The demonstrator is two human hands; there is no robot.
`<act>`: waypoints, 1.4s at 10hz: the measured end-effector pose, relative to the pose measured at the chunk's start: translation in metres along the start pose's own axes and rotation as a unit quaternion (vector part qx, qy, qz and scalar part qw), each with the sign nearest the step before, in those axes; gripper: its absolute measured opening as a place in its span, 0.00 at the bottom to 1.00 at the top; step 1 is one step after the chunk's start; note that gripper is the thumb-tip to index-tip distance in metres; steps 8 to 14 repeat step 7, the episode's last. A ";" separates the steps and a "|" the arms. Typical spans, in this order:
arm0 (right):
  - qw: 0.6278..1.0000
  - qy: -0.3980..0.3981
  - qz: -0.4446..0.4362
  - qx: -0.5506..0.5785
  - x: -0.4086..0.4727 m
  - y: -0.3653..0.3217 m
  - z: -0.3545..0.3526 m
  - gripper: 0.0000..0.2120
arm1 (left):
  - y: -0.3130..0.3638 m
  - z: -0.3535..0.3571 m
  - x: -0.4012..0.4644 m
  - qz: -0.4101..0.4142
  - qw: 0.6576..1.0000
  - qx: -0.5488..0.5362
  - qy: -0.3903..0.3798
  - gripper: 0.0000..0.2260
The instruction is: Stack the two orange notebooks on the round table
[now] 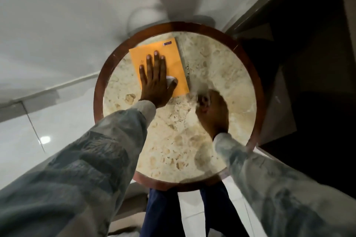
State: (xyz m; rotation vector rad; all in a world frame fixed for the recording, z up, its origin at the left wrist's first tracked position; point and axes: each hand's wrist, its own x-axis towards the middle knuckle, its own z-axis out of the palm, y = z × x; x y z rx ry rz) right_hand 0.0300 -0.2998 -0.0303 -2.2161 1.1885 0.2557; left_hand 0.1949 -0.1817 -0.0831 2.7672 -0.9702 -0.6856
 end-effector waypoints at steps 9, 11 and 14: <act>0.908 0.062 -0.142 0.388 0.086 -0.068 -0.169 0.22 | 0.033 -0.055 -0.019 -0.008 0.999 0.036 0.009 0.36; 0.908 0.062 -0.142 0.388 0.086 -0.068 -0.169 0.22 | 0.033 -0.055 -0.019 -0.008 0.999 0.036 0.009 0.36; 0.908 0.062 -0.142 0.388 0.086 -0.068 -0.169 0.22 | 0.033 -0.055 -0.019 -0.008 0.999 0.036 0.009 0.36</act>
